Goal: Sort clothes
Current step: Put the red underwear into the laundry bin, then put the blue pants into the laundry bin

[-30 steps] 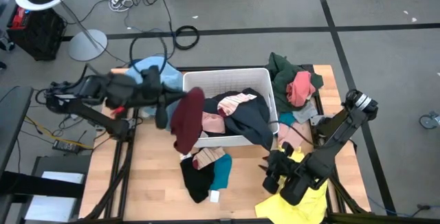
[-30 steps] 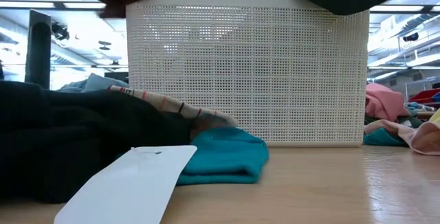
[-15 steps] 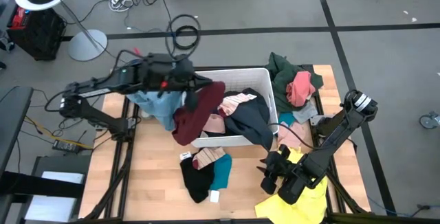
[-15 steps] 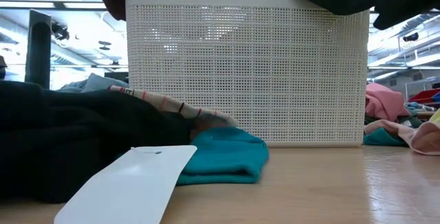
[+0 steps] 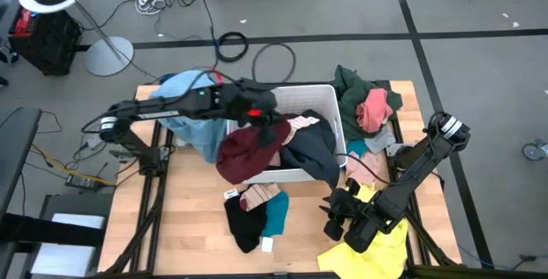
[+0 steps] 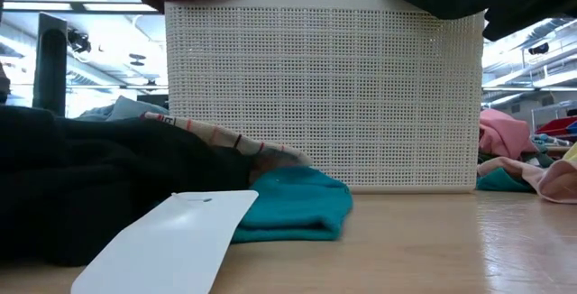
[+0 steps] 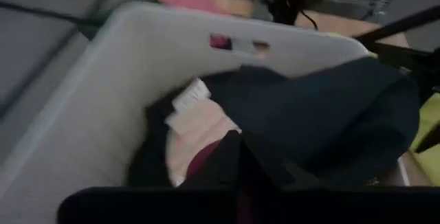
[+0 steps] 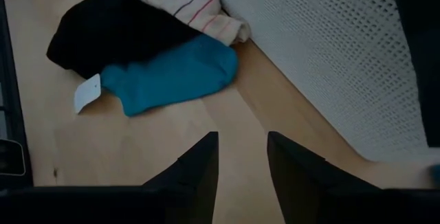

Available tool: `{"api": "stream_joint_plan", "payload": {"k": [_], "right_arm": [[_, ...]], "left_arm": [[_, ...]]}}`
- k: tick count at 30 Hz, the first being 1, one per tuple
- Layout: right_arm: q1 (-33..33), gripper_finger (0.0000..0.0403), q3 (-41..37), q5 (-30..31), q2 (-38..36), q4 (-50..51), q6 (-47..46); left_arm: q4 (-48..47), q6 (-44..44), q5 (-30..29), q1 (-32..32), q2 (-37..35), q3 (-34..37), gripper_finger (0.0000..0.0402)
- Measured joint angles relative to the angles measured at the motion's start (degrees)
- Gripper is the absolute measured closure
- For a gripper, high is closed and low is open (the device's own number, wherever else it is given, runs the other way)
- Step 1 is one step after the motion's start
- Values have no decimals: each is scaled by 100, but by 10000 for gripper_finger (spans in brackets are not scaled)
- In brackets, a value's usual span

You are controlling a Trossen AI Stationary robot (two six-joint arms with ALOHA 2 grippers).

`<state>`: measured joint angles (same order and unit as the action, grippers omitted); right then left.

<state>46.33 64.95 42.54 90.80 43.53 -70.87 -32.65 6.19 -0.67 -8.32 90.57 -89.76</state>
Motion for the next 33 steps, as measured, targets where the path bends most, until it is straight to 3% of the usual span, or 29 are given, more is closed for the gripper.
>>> {"api": "stream_joint_plan", "payload": {"k": [11,24,29,33], "right_arm": [[0,288,0,-66,0,-17,2],[0,289,0,-79,0,-20,7],[2,289,0,-85,0,-13,9],[2,289,0,-89,0,-22,11]], "left_arm": [[-370,205,773,-231,314,-84,277],[-2269,-131,337,-250,-284,-1245,273],[-3053,-128,78,-247,-895,-1112,273],[-3122,153,-230,-244,-1587,-494,273]]}}
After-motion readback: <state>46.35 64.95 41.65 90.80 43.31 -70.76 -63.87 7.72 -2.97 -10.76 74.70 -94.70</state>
